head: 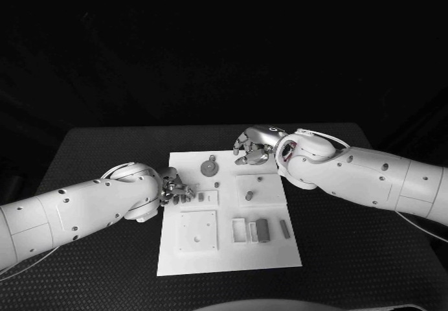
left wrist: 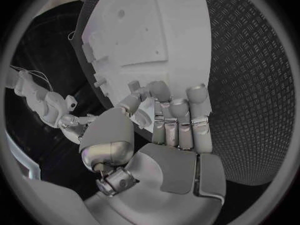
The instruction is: Assemble the parts on the task board
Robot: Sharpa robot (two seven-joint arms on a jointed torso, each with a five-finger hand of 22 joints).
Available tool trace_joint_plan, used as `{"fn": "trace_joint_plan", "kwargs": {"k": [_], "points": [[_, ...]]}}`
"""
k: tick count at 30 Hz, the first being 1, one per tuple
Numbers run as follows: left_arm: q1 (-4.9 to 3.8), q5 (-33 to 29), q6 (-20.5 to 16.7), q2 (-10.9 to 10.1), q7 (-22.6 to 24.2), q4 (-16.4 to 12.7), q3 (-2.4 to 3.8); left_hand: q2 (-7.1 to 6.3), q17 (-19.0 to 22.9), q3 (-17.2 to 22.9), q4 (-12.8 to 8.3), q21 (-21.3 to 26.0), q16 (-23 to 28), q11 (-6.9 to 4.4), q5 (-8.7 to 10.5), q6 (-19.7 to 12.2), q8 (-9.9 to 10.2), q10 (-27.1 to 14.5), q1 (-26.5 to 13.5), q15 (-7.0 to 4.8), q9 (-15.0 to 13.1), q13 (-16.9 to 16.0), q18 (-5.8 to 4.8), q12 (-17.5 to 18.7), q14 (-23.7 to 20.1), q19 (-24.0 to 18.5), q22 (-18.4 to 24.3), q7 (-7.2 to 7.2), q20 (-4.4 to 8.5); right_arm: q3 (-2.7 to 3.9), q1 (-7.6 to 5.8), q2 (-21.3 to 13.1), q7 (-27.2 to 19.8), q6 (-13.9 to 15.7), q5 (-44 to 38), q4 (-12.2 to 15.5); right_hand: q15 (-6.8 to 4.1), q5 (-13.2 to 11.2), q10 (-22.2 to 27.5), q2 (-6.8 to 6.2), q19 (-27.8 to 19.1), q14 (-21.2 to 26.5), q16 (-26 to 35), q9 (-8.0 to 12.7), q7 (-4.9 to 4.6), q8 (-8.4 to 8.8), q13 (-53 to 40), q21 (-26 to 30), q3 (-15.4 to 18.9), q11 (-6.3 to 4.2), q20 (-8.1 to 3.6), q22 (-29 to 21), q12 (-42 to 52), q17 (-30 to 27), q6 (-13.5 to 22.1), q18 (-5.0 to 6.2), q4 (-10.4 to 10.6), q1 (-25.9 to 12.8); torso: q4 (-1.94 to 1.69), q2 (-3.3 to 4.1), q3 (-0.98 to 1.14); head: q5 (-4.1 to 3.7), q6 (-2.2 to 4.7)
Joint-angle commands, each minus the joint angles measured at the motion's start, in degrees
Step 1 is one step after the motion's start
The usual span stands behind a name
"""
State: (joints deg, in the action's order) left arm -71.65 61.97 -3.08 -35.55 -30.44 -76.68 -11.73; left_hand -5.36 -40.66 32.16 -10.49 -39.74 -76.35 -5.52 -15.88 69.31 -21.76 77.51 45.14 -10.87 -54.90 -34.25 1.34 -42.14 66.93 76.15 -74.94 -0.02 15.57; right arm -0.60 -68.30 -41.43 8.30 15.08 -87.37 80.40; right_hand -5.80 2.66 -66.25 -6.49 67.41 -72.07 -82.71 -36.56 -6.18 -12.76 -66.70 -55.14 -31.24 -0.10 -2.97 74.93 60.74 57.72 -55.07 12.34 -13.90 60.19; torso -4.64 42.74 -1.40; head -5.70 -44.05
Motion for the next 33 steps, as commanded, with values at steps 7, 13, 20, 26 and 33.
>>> {"fn": "trace_joint_plan", "kwargs": {"k": [7, 13, 20, 26, 33], "points": [[0.44, -0.2, 2.7, 0.2, -0.5, -0.1, -0.29, -0.98, -0.1, -0.1, 0.5, -0.2, -0.4, -0.14, 1.65, 0.1, 0.2, 0.0, 0.1, -0.34, -0.2, -0.1, 2.05, -0.3, 0.1, 0.0, -1.2, -0.16, 0.3, 0.03, 0.01, 0.1, -0.2, -0.9, -0.2, 0.0, 0.02, 0.1, 0.1, -0.26, 0.0, 0.4, 0.2, -0.1, -0.57, 0.32, 0.0, 0.3, 0.1, 0.41, -0.39, 0.5, -0.3, 0.0, 0.0, 2.66, 0.4, -0.6, -0.02, 0.0, 0.0, -0.15, -0.08], [0.44, -0.2, 2.6, 0.2, -0.4, 0.2, -0.29, -1.68, -0.3, -0.1, 0.8, -0.4, -0.4, -0.15, 5.73, 0.2, 0.3, 0.0, 0.4, -0.34, -0.5, -0.3, 2.14, -0.4, 0.1, -0.2, -1.1, -0.18, 0.28, 0.03, 0.01, 0.1, -0.3, -0.9, -0.2, 0.0, 0.02, 0.1, 0.1, -0.26, 0.0, 0.3, 0.2, -0.1, -0.57, 0.33, 0.0, 0.3, 0.2, 0.41, -0.39, 0.6, -0.3, 0.0, 0.0, 2.66, 0.4, -0.6, -0.03, -0.01, -0.01, -0.14, -0.03], [0.44, -0.2, 2.4, 0.2, -0.4, 0.3, -0.29, -2.28, -0.4, -0.1, 1.6, -0.5, -0.3, -0.18, 11.21, 0.2, 0.5, -0.1, 0.5, -0.37, -0.8, -0.3, 2.26, -0.4, 0.0, -0.3, -1.1, -0.22, 0.27, 0.03, 0.02, 0.2, -0.3, -0.8, -0.2, -0.1, 0.02, 0.1, 0.1, -0.27, 0.0, 0.3, 0.2, -0.1, -0.57, 0.33, 0.0, 0.3, 0.2, 0.41, -0.39, 0.6, -0.3, 0.0, 0.0, 2.66, 0.4, -0.6, -0.02, 0.0, -0.05, -0.1, -0.07], [0.45, -0.2, 1.6, 0.0, -0.4, 0.5, -0.28, -2.31, -0.7, -3.7, 0.7, -0.6, -0.5, -0.14, 13.12, 0.0, 0.5, -0.2, -1.4, -0.32, -1.4, -0.6, 2.39, -0.5, -0.3, -0.6, -1.1, -0.16, 0.3, 0.03, 0.02, 0.2, -0.3, -0.8, -0.2, -0.1, 0.02, 0.1, 0.1, -0.27, 0.0, 0.3, 0.2, -0.1, -0.57, 0.33, 0.0, 0.3, 0.2, 0.41, -0.39, 0.6, -0.3, 0.0, 0.0, 2.66, 0.5, -0.6, -0.05, 0.0, -0.06, -0.05, 0.02], [0.45, -0.2, 0.4, -0.3, 0.2, 0.4, -0.25, -1.64, -0.7, -5.7, -0.4, -0.6, -0.5, -0.2, 13.11, -0.1, 0.5, -0.3, -2.2, -0.42, -1.6, -0.6, 2.52, -0.5, -0.4, -0.8, -1.0, -0.21, 0.29, 0.03, 0.02, 0.2, -0.3, -0.8, -0.2, -0.1, 0.02, 0.1, 0.1, -0.27, 0.0, 0.3, 0.2, -0.1, -0.57, 0.34, 0.0, 0.3, 0.2, 0.41, -0.39, 0.6, -0.3, 0.0, 0.0, 2.66, 0.5, -0.6, -0.01, 0.02, -0.06, -0.02, 0.05]]}}
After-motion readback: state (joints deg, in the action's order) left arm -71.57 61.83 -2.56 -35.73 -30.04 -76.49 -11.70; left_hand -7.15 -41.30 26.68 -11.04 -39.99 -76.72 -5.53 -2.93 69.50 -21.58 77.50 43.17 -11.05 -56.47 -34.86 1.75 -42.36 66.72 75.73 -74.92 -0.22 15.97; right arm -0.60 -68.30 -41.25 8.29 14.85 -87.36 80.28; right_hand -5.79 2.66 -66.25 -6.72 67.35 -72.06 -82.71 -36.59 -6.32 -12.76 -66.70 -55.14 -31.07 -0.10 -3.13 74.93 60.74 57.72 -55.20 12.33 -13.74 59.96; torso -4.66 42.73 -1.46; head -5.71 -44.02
